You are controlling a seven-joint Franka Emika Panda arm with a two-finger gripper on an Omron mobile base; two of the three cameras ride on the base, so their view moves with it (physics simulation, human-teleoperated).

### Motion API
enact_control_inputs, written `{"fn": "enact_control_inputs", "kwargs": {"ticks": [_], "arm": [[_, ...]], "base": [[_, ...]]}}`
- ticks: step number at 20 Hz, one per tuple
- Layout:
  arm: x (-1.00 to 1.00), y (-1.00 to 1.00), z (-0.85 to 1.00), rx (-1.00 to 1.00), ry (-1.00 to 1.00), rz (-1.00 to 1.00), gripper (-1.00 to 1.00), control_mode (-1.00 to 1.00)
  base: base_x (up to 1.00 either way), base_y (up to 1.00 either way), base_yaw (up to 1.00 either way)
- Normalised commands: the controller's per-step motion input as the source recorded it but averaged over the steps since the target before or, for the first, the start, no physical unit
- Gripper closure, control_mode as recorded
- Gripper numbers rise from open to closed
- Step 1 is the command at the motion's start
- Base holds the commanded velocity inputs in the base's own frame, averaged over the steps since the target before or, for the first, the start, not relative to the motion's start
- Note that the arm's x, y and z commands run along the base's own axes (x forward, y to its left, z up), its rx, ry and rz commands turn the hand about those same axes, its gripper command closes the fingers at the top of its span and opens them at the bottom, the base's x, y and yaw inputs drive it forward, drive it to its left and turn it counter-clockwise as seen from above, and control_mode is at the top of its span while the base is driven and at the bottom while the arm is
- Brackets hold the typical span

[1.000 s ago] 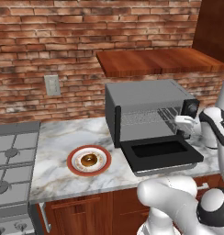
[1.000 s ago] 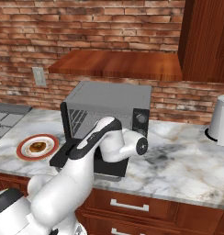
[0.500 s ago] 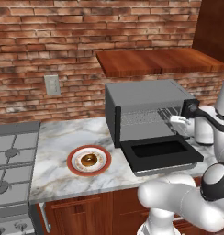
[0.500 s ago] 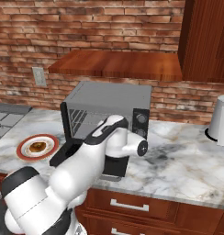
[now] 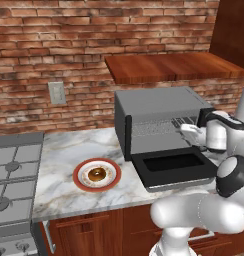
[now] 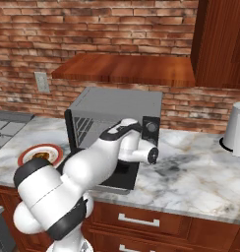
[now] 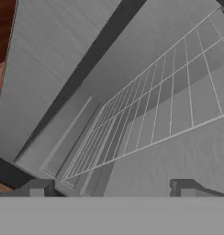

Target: Pick up the bagel from the plate, place it on the toaster oven rack, close the door, and set the timer.

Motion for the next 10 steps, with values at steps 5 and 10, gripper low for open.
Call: {"fn": "enact_control_inputs", "kwargs": {"ticks": [5,10], "arm": [[0.26,0.12,-0.12,0.00,0.00,0.00,-1.00,-1.00],[0.23,0.15,-0.15,0.00,0.00,0.00,-1.00,-1.00]], "base": [[0.00,0.00,0.00],[0.00,0.00,0.00]]}}
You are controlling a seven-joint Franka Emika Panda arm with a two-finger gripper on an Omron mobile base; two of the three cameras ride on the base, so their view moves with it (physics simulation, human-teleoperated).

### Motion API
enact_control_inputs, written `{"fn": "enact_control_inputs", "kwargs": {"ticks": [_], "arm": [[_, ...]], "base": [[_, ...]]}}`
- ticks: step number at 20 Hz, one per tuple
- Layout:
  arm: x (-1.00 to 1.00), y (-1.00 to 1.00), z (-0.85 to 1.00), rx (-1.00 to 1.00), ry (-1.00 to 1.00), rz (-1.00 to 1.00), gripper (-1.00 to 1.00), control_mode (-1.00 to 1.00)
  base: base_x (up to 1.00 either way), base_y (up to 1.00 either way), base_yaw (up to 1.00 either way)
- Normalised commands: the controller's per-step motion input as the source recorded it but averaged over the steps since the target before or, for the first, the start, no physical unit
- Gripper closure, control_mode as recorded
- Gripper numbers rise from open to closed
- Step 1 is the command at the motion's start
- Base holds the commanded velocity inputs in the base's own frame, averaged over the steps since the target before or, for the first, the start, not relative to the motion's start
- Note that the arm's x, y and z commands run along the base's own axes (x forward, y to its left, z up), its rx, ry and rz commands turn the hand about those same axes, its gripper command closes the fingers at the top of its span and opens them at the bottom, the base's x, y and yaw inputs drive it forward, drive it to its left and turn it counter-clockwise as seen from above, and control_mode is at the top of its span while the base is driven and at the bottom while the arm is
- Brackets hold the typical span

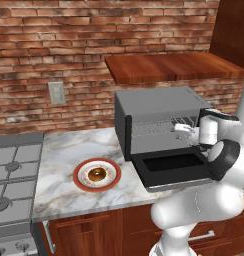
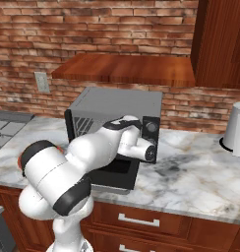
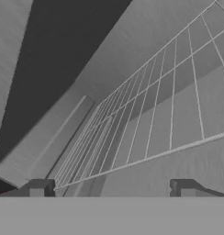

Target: Pick up the bagel from the plate, place it on the toaster oven rack, close the door, and set the timer.

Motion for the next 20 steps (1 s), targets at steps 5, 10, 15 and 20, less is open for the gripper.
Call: {"fn": "enact_control_inputs", "kwargs": {"ticks": [5,10,15,20], "arm": [[0.24,0.10,-0.08,0.00,0.00,0.00,-1.00,-1.00],[0.26,0.05,-0.07,0.00,0.00,0.00,-1.00,-1.00],[0.24,0.02,-0.11,0.00,0.00,0.00,-1.00,-1.00],[0.27,0.03,-0.12,0.00,0.00,0.00,-1.00,-1.00]], "base": [[0.00,0.00,0.00],[0.00,0.00,0.00],[0.00,0.00,0.00],[0.00,0.00,0.00]]}}
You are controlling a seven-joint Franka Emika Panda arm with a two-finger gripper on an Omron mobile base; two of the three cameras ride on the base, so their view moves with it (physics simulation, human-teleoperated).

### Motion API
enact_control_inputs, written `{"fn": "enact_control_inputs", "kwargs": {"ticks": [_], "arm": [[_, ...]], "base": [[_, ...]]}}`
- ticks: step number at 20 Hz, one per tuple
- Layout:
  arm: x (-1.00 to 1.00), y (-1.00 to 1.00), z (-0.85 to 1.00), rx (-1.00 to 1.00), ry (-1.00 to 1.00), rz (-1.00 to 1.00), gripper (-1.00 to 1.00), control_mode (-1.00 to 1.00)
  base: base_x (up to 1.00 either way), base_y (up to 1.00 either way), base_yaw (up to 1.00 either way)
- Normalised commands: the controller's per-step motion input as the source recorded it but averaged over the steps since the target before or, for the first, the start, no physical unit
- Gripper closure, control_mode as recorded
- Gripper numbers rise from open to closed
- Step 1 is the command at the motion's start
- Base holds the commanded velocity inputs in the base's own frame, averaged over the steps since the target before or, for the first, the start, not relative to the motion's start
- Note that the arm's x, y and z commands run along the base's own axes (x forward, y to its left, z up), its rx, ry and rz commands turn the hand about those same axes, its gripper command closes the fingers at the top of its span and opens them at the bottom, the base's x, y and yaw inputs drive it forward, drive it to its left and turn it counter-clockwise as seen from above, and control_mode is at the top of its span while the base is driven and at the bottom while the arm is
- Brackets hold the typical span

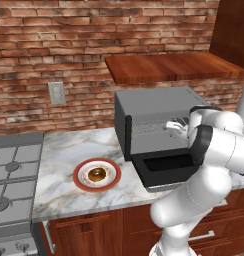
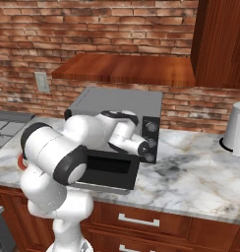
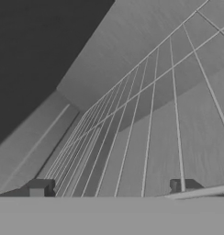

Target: Pick up the bagel from the plate, place it on the toaster oven rack, close the door, and set the timer.

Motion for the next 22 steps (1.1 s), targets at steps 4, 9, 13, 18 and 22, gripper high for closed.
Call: {"fn": "enact_control_inputs", "kwargs": {"ticks": [4,9,13,18,22], "arm": [[0.29,0.07,-0.13,0.00,0.00,0.00,1.00,-1.00],[0.05,0.00,-0.13,0.00,0.00,0.00,1.00,-1.00],[-0.01,0.00,-0.08,0.00,0.03,0.00,1.00,-1.00],[-0.17,0.00,-0.05,0.00,0.11,0.00,1.00,-1.00],[-0.41,-0.03,-0.10,0.00,0.16,0.00,1.00,-1.00]], "base": [[0.00,0.00,0.00],[0.00,0.00,0.00],[0.00,0.00,0.00],[0.00,0.00,0.00],[0.00,0.00,0.00]]}}
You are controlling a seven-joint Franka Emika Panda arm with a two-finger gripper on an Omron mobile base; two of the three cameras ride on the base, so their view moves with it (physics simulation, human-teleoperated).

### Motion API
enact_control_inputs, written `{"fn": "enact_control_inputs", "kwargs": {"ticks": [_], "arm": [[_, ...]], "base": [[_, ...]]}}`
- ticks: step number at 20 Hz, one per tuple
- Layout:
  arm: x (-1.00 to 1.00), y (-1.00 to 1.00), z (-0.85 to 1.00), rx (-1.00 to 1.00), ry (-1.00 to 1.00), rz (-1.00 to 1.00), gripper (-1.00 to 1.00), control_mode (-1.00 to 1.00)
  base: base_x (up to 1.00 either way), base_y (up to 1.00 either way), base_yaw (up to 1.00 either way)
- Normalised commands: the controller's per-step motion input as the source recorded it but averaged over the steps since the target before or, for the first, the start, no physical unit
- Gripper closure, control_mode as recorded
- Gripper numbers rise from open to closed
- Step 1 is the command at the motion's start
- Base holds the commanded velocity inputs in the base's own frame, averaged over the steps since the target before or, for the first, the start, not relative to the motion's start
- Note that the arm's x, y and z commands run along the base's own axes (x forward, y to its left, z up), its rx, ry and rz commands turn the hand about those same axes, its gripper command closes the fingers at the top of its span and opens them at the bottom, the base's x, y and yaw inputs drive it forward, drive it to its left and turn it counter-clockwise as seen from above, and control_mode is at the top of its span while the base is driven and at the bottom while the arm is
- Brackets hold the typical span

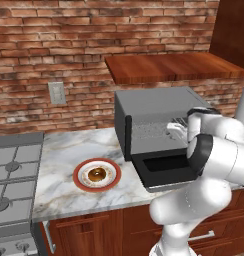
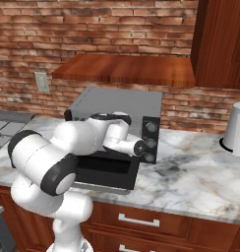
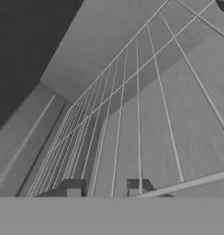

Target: Pick up the bagel from the plate, place it on the toaster oven rack, close the door, and set the timer.

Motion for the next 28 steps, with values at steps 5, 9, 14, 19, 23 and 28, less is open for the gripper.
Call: {"fn": "enact_control_inputs", "kwargs": {"ticks": [5,9,14,19,23,28], "arm": [[-0.68,-0.06,-0.31,0.00,0.14,0.00,1.00,-1.00],[-0.82,-0.10,-0.39,-0.01,0.15,0.00,1.00,-1.00],[-0.85,-0.10,-0.44,-0.02,0.16,0.00,1.00,-1.00],[-0.71,-0.03,-0.41,-0.06,0.16,0.00,-1.00,-1.00],[-0.34,0.01,-0.08,-0.07,0.17,0.00,-1.00,-1.00],[-0.23,0.29,0.39,-0.04,0.07,0.00,-1.00,-1.00]], "base": [[0.00,0.00,0.00],[0.00,0.00,0.00],[0.00,0.00,0.00],[0.00,0.00,0.00],[0.00,0.00,0.00],[0.00,0.00,0.00]]}}
